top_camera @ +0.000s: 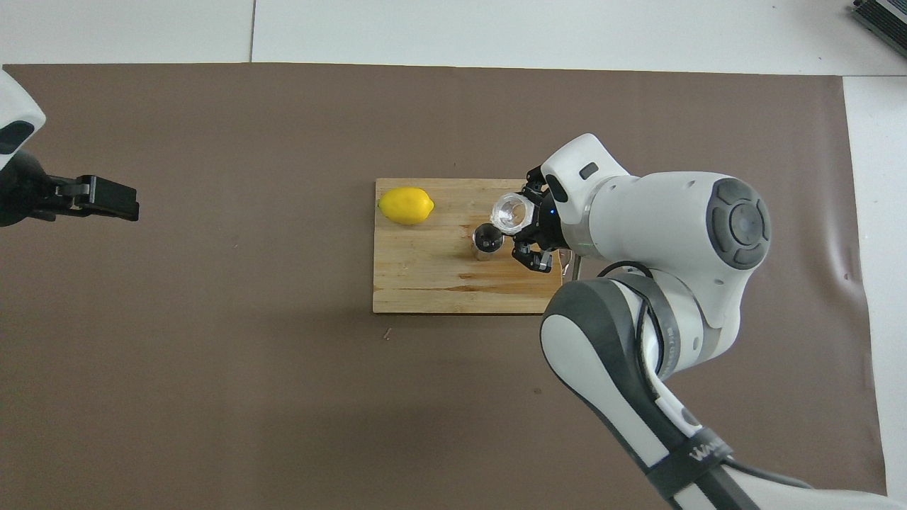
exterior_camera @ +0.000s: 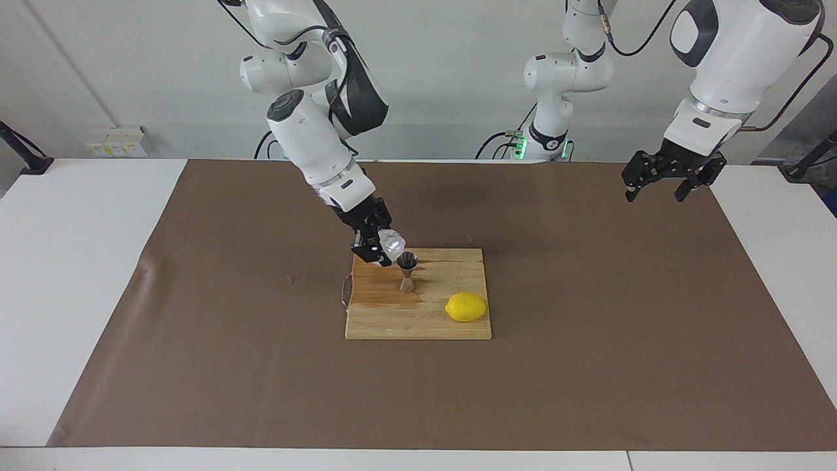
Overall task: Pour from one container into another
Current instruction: 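Carry the white cup with the right gripper back to its spot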
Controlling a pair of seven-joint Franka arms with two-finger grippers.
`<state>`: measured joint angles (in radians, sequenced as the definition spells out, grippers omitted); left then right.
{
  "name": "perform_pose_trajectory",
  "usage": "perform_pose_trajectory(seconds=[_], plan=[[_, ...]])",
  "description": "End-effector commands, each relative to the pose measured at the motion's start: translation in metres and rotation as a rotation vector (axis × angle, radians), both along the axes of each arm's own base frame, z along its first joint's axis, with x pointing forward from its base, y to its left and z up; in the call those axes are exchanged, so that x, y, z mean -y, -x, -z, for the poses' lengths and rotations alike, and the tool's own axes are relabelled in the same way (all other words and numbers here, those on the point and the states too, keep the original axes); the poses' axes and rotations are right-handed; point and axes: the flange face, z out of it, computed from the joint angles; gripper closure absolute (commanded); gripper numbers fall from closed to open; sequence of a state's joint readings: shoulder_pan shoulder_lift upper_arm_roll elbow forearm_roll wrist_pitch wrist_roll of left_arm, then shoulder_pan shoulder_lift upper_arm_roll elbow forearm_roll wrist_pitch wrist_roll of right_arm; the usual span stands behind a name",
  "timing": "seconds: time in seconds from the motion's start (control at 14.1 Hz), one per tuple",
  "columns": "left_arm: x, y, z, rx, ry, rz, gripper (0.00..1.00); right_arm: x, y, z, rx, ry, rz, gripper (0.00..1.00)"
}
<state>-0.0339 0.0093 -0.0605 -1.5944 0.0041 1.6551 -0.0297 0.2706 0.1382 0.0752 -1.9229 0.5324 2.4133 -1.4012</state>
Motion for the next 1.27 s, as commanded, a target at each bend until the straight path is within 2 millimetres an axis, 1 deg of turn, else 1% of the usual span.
perform_pose_trajectory(seconds=[0.0,0.14,0.28,0.5,0.78,0.92,1.13,1.2], plan=[[0.001,0.009,-0.002,0.006,0.009,0.005,0.0,0.043,-0.003,-0.002,-0.007,-0.063,-0.005,0.73],[-0.002,0.009,-0.002,0.005,0.009,-0.001,0.0,0.077,-0.005,0.003,-0.036,-0.105,-0.026,0.73],[-0.003,0.008,-0.002,0.008,0.009,-0.001,0.0,0.114,-0.004,0.018,-0.046,-0.128,-0.05,0.73],[-0.001,0.008,-0.003,0.014,0.009,0.01,0.0,0.172,0.004,0.052,-0.039,-0.157,-0.096,0.73],[-0.004,0.007,-0.003,0.014,0.009,-0.002,0.0,0.231,0.021,0.095,-0.021,-0.149,-0.149,0.73],[-0.003,0.008,-0.003,0.014,0.009,-0.002,0.0,0.25,0.029,0.111,-0.016,-0.155,-0.152,0.73],[-0.004,0.008,-0.003,0.012,0.009,-0.004,0.0,0.267,0.038,0.133,-0.01,-0.175,-0.147,0.73],[-0.003,0.008,-0.003,0.011,0.009,-0.007,0.0,0.268,0.039,0.137,-0.009,-0.184,-0.144,0.73]])
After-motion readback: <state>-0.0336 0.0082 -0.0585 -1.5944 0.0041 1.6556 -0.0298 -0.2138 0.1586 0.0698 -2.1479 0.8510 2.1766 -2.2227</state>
